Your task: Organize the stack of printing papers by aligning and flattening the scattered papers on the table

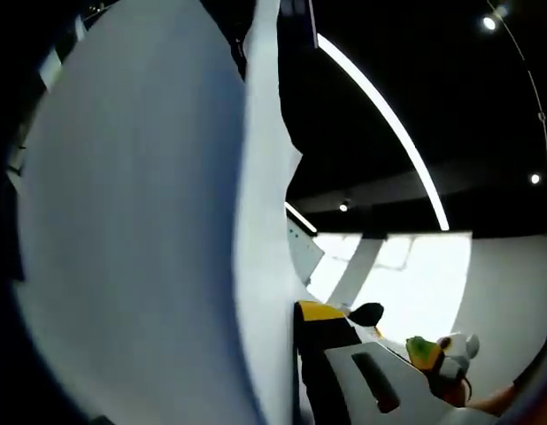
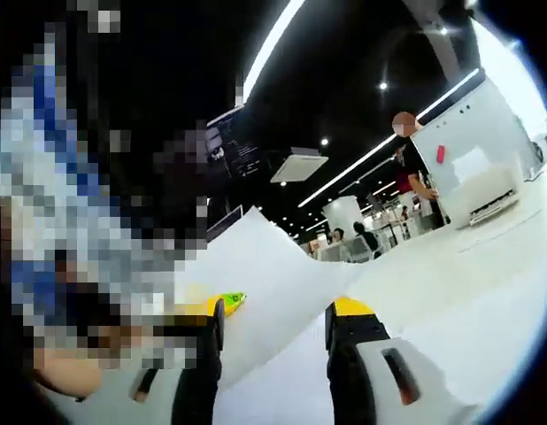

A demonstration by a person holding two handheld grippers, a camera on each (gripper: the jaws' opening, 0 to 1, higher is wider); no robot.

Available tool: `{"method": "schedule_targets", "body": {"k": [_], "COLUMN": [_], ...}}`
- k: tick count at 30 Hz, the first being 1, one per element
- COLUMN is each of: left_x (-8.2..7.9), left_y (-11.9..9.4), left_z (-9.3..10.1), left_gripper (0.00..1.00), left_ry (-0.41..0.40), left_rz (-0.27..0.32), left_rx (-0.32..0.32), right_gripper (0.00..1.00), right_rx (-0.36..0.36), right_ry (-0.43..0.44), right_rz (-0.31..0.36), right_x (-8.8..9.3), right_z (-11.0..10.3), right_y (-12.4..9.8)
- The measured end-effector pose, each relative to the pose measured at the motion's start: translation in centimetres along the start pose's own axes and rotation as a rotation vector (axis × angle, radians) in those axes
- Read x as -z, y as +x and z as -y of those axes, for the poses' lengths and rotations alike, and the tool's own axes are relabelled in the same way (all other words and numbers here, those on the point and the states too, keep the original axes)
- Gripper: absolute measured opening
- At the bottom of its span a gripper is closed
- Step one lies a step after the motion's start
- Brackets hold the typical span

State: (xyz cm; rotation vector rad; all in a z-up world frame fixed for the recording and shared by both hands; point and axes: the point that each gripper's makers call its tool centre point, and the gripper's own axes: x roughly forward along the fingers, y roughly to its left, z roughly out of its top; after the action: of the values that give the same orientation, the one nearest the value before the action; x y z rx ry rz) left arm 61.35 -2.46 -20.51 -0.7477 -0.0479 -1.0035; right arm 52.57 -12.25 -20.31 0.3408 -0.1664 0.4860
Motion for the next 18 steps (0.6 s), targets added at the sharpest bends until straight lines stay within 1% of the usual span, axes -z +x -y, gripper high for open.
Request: {"method": "schedule_targets", "body": {"k": [7,10,15,17,18], "left_x": [0.1,0.2,0.1,0.2,0.2], "left_y": [0.0,0.1,0.1,0.1,0.1], "left_z": [0.0,0.0,0.0,0.0,0.0], "left_gripper": [0.06,0.06,0.06,0.06,0.06], "left_ry": [0.001,0.005,0.003,0.004,0.005], "left_rz": [-0.002,-0.008,-0.009,-0.012,-0.014], "left_rx": [-0.001,-0.001,0.0,0.0,0.0], "right_gripper": [0.58,0.68,0.75,0.78,0.79], "right_rx": [0.096,0.179,0.239,0.251,0.265], "right_ry": [-0.019,-0.059,-0.112,-0.15,-0.177], "right_rz": [0.009,0.013,-0.041,-0.087,-0.099], "right_x": [-0.8,-1.3,-1.1,-0.7,-0.8], "right_z": [2.6,4.4,6.4,7.3,7.9], "right_y": [-1.6,-2.3,-3.3,-3.8,-4.1]}}
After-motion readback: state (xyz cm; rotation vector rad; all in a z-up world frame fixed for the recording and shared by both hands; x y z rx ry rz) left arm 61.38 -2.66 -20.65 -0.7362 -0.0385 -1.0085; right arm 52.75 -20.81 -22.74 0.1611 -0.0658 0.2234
